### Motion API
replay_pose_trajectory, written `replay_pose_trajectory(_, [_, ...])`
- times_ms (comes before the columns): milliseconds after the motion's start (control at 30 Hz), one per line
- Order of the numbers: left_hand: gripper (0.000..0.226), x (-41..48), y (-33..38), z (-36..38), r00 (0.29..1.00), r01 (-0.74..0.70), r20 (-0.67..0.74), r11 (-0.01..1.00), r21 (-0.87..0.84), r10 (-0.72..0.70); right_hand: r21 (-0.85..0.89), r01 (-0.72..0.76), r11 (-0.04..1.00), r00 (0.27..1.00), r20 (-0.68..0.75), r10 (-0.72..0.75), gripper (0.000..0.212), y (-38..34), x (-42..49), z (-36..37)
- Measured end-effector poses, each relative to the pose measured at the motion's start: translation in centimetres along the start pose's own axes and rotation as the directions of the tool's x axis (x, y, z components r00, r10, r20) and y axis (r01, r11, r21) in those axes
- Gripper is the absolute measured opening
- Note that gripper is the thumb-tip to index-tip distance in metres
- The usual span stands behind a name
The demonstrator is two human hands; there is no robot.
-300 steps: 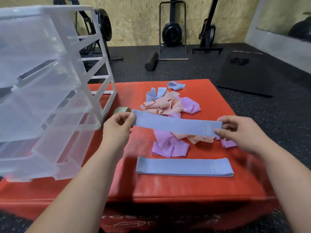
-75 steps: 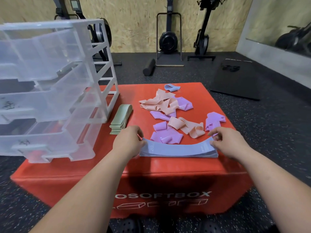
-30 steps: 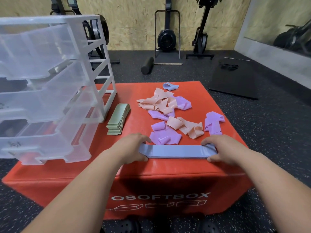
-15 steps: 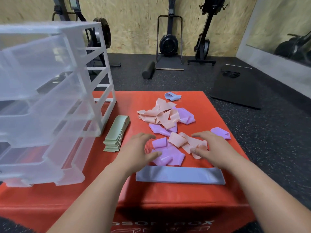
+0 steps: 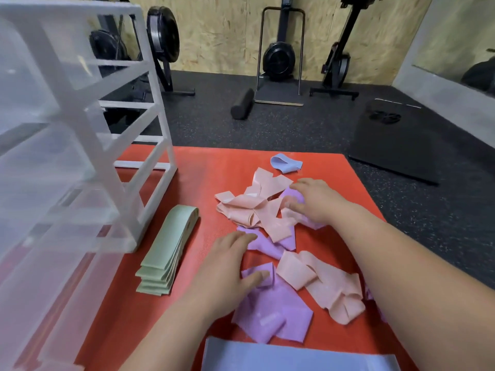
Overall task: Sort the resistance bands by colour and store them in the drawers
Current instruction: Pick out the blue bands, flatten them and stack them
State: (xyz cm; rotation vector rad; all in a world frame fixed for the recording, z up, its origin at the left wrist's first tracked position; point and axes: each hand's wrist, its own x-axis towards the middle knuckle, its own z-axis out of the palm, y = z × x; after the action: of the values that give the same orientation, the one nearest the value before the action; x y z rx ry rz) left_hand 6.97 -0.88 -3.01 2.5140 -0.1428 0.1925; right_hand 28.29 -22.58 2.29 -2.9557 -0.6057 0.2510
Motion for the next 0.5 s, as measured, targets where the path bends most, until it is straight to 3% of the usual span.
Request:
replay_pose_trajectory(133, [0.078,1.2,-1.0,0.6,0.999,0.046,-0.007,0.998,-0.031,-0.046,0.013,-0.026,1.000,0.999,-0.018,0.026,0.067,0.2,5.7,1.4])
replay_pose_trajectory(267, [0.076,1.8,-1.5,1.0,0.998,0.065,-0.020,0.996,-0.063,-0.066,0.028,-0.070,0.997,0.997,-0.017,0.071,0.090,0.5,9.9,2.6])
replay_pose_trajectory(367, [0.076,1.6,-1.9,1.2,0.996,0.086,-0.030,0.993,-0.084,-0.088,-0.015,-0.102,0.995,0.994,0.030,0.103,0.069,0.0,11.0,2.3])
replay_pose_trajectory(500, [0.075,1.4,-1.6,1.2,0.997,0.076,-0.019,0.995,-0.065,-0.078,-0.044,-0.124,0.991,0.990,0.064,0.127,0.073,-0.1,11.2,2.2])
